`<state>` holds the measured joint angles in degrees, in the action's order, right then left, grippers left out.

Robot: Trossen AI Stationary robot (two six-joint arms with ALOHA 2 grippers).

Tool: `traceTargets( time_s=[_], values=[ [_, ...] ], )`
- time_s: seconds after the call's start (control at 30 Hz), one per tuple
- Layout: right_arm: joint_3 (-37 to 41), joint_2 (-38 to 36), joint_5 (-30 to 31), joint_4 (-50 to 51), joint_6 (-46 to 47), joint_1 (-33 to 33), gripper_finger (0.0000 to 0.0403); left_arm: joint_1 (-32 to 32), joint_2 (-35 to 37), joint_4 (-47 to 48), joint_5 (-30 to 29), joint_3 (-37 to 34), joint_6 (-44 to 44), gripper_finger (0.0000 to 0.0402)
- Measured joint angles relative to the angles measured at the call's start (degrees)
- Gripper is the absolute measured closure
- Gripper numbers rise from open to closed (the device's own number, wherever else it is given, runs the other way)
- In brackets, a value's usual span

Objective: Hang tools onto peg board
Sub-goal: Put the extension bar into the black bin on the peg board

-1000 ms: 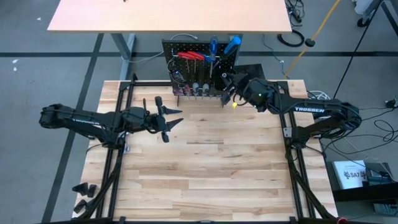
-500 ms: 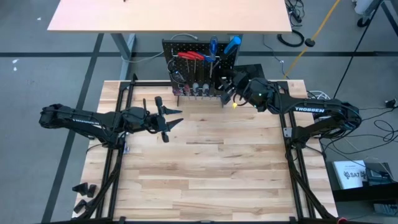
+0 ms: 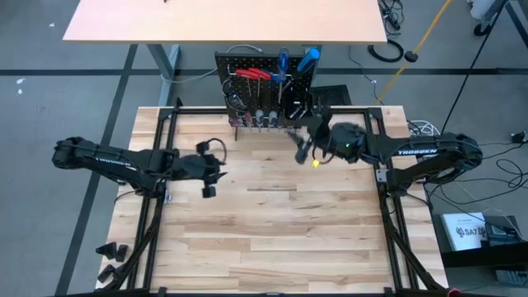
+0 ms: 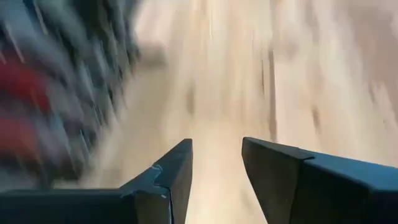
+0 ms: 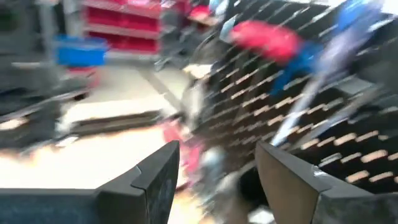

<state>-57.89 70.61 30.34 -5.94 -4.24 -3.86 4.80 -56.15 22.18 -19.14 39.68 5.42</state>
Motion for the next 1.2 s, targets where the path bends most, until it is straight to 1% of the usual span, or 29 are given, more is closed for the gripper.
traceTargets(
  time_s=[0.03,0.1,0.17,0.27,0.37,0.43,0.53,0.7,0.83,1.0,1.13,1.2],
  values=[
    [0.0,0.03,-1.87,2.02,1.73,0.91,0.0198,0.19,-0.01,4.61,-0.01,0.0,-5.52,0.0254],
    [0.0,0.12,-7.71,6.1,4.73,2.4,0.0198,0.19,-0.02,12.11,-0.02,-0.02,-15.76,0.0254],
    [0.0,0.62,-13.83,8.76,6.99,3.72,0.0198,0.07,-0.02,17.46,-0.29,-0.02,-24.51,0.0254],
    [0.0,1.71,-20.27,11.13,9.46,5.77,0.0198,-1.51,0.01,22.96,-4.42,-0.02,-36.31,0.0254],
    [0.0,3.24,-22.04,12.29,10.8,8.03,0.0198,-4.91,0.01,28.4,-9.98,-0.02,-40.92,0.0254],
    [0.0,4.37,-22.25,12.73,10.66,9.46,0.0197,-7.86,0.01,30.79,-11.45,-0.02,-42.39,0.0254],
    [0.0,5.59,-22.27,13.05,9.49,11.25,0.0197,-11.8,-0.2,30.14,-10.14,-0.02,-41.58,0.0254],
    [0.0,6.2,-22.32,12.96,5.34,13.2,0.0197,-16.09,-2.22,23.78,-1.96,-0.02,-31.27,0.0254],
    [0.0,5.84,-22.33,12.28,4.74,13.63,0.0197,-20.1,-5.03,22.63,3.88,-0.02,-25.63,0.0254],
    [0.0,5.83,-22.33,9.86,2.91,13.62,0.0197,-24.87,-9.48,22.1,5.56,-0.02,-19.31,0.0254],
    [0.0,5.81,-22.64,9.92,3.19,13.62,0.0197,-27.77,-12.01,20.77,5.8,-0.02,-15.01,0.0254],
    [0.0,5.81,-22.7,9.9,3.83,13.62,0.0197,-28.87,-12.57,20.62,6.87,-0.02,-13.25,0.0254]
  ],
)
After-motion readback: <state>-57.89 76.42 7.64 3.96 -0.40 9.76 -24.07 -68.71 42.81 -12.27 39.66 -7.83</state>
